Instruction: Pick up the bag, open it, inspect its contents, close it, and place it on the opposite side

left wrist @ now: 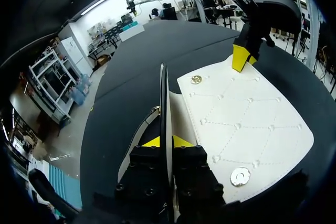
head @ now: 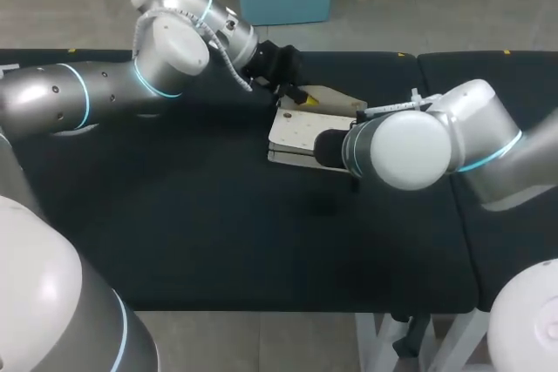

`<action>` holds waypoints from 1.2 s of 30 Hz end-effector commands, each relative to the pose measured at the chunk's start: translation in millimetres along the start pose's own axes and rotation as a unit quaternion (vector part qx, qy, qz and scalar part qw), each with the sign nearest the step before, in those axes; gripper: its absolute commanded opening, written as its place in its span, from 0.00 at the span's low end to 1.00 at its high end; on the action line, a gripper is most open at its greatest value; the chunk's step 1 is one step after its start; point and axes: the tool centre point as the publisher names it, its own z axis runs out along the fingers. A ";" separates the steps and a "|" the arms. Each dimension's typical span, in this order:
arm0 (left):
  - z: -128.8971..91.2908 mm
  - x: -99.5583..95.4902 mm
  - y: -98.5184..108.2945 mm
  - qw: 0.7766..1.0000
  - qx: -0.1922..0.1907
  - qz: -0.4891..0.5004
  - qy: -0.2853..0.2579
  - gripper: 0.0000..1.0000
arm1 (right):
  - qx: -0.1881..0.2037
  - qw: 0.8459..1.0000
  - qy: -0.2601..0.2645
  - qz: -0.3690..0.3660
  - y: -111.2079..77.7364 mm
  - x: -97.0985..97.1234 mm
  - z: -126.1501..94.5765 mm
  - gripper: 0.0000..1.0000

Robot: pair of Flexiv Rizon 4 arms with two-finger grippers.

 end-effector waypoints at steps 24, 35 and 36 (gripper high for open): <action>-6.6 -1.8 -3.5 1.000 0.004 0.004 -0.008 0.00 | -0.032 0.999 0.028 0.013 7.1 -35.9 -71.7 1.00; -53.2 -9.1 -35.4 0.999 -0.009 0.010 -0.052 0.00 | -0.003 0.999 0.048 -0.004 14.2 -48.4 -83.7 0.00; -55.4 -8.9 -37.3 0.998 -0.010 0.011 -0.054 0.00 | -0.002 0.999 0.047 -0.004 14.7 -50.0 -85.0 0.00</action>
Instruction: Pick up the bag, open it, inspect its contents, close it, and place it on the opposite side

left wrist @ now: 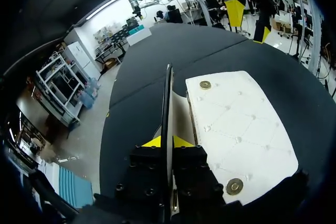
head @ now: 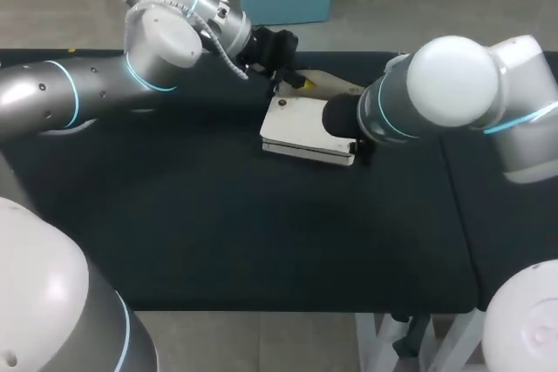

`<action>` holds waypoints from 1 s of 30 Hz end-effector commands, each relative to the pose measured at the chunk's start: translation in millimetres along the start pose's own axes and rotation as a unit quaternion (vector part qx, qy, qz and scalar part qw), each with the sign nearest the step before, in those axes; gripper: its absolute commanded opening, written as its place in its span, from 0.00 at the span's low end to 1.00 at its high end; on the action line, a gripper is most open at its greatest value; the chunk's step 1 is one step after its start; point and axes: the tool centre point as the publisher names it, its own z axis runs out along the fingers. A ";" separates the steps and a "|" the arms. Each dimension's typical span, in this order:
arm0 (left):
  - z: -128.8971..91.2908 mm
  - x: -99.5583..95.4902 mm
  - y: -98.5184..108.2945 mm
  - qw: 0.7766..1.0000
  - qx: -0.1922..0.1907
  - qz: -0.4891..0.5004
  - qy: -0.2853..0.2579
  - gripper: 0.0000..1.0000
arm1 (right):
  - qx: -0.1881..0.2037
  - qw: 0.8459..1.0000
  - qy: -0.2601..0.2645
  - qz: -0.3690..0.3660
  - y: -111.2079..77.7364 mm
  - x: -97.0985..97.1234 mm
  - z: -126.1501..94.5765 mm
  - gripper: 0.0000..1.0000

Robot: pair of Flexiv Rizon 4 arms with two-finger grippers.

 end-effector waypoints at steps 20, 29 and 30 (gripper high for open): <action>-61.6 6.0 -42.2 0.998 -0.027 -0.042 -0.031 0.00 | -0.036 0.995 0.097 -0.002 -4.9 -59.4 -27.8 0.00; -61.6 6.0 -42.2 0.998 -0.027 -0.042 -0.031 0.00 | -0.036 0.995 0.097 -0.002 -4.9 -59.4 -27.8 0.00; -61.6 6.0 -42.2 0.998 -0.027 -0.042 -0.031 0.00 | -0.036 0.995 0.097 -0.002 -4.9 -59.4 -27.8 0.00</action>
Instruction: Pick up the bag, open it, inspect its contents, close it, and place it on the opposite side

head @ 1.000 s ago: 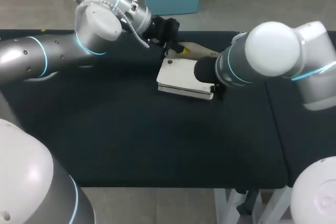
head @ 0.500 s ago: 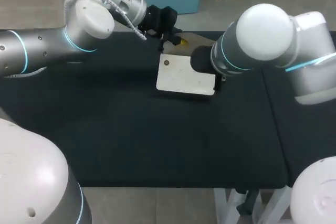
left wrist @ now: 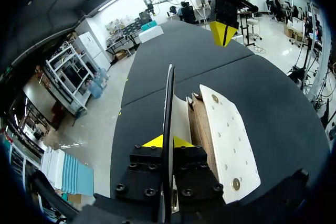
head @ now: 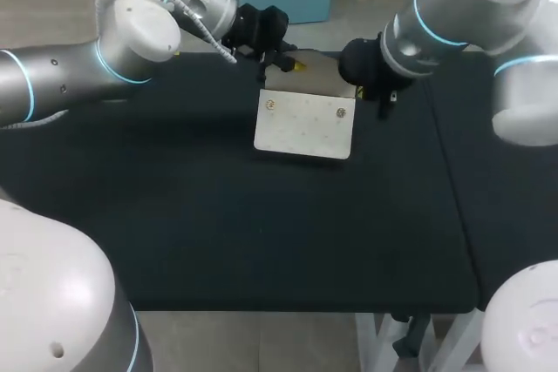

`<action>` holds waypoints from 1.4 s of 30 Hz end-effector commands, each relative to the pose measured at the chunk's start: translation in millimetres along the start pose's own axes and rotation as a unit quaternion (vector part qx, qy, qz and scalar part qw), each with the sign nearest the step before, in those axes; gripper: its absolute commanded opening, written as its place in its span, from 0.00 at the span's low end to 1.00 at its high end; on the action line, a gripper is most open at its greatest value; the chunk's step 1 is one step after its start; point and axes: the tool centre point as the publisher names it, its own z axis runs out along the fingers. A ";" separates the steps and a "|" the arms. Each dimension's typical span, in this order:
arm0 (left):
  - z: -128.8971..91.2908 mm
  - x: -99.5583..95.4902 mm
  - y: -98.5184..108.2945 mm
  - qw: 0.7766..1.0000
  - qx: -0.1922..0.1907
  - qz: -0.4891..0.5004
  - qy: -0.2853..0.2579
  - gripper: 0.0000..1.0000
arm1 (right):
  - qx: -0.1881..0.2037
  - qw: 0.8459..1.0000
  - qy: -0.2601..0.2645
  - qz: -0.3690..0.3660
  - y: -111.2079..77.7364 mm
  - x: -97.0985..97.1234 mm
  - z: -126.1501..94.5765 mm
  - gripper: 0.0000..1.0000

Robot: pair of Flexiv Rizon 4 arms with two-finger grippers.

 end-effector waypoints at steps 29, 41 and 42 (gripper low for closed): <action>-4.6 -13.1 -44.3 0.999 0.040 0.008 0.003 0.00 | -0.010 0.998 0.000 -0.060 25.2 -42.3 36.7 0.00; -5.1 -11.1 -51.3 0.999 0.047 0.012 0.003 0.00 | 0.020 0.999 -0.003 -0.047 9.2 -52.8 67.1 0.00; -5.3 -10.9 -51.3 0.999 0.044 0.010 -0.002 0.00 | 0.020 0.999 -0.002 -0.047 9.3 -52.1 68.9 0.00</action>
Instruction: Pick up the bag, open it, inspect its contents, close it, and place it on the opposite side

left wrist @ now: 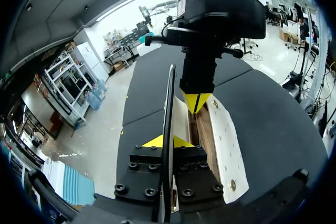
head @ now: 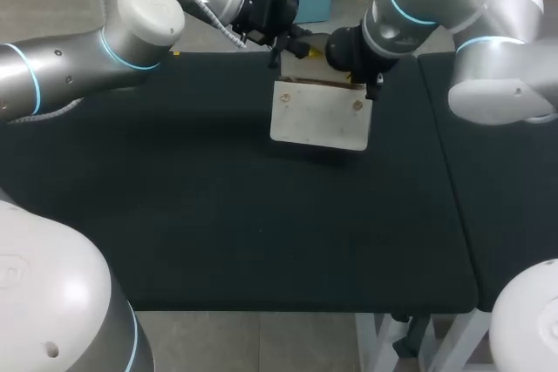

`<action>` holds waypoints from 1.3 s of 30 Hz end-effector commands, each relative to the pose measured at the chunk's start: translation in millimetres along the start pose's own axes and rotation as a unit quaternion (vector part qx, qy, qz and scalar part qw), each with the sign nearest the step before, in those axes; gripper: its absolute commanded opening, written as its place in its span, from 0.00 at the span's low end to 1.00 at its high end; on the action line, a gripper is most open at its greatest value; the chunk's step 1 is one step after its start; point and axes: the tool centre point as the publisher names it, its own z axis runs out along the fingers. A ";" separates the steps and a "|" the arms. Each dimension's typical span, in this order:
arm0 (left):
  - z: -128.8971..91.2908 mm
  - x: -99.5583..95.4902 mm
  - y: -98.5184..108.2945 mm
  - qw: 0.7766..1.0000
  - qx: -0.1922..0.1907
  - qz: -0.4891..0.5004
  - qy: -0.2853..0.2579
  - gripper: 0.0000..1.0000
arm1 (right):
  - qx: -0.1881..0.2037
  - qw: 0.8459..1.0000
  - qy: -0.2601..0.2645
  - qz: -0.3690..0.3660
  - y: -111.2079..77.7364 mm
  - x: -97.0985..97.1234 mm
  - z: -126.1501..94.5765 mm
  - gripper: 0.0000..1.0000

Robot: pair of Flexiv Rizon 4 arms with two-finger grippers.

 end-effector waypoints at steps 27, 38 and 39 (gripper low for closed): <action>-4.7 13.4 -4.8 0.997 0.017 -0.008 -0.069 0.00 | 0.043 0.998 -0.025 0.031 1.0 26.8 24.5 0.00; -1.9 14.9 -10.1 0.998 0.025 0.007 -0.064 0.00 | 0.034 0.998 -0.038 0.023 7.0 9.6 29.9 0.00; -1.6 14.7 -10.6 0.998 0.026 0.007 -0.064 0.00 | 0.032 0.999 -0.037 0.021 8.6 9.4 30.7 0.00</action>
